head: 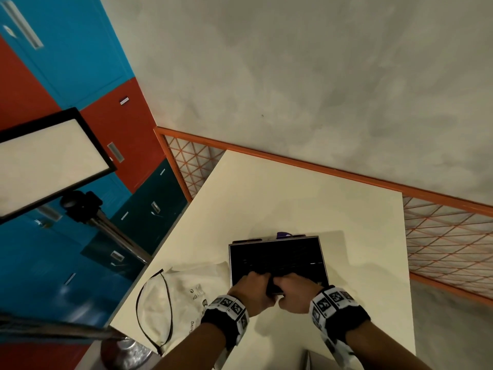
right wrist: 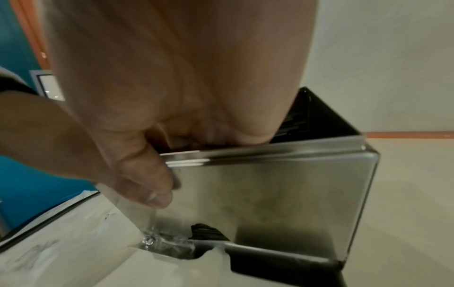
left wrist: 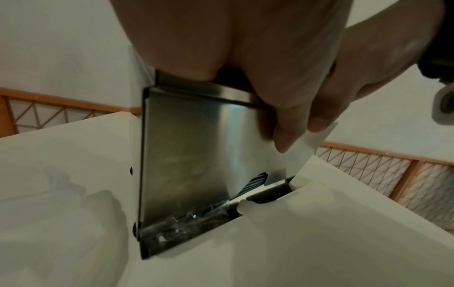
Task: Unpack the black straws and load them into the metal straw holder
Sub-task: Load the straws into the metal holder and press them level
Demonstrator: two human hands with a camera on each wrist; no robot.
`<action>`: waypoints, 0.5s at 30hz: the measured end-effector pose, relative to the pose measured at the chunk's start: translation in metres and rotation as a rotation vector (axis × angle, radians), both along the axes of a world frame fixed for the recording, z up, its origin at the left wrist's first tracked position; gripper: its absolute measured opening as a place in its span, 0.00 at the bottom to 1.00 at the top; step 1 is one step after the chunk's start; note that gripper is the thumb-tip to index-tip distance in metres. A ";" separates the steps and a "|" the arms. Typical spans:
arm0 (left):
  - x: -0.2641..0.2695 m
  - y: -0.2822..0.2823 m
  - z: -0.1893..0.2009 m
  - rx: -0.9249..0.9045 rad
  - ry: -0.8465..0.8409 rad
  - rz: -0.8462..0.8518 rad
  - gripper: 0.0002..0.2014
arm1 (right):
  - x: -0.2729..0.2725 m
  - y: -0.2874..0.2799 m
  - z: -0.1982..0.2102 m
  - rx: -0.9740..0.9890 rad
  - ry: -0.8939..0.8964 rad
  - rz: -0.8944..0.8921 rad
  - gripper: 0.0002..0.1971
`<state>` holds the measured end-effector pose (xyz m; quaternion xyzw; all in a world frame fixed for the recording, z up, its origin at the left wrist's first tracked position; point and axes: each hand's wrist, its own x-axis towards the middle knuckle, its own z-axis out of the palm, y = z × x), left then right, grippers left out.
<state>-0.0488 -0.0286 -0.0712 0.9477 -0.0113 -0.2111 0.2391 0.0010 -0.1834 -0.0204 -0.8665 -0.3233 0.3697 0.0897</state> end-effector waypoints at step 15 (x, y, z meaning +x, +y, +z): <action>-0.011 -0.003 -0.008 0.004 -0.012 0.064 0.23 | -0.008 0.001 -0.010 -0.161 -0.079 0.046 0.21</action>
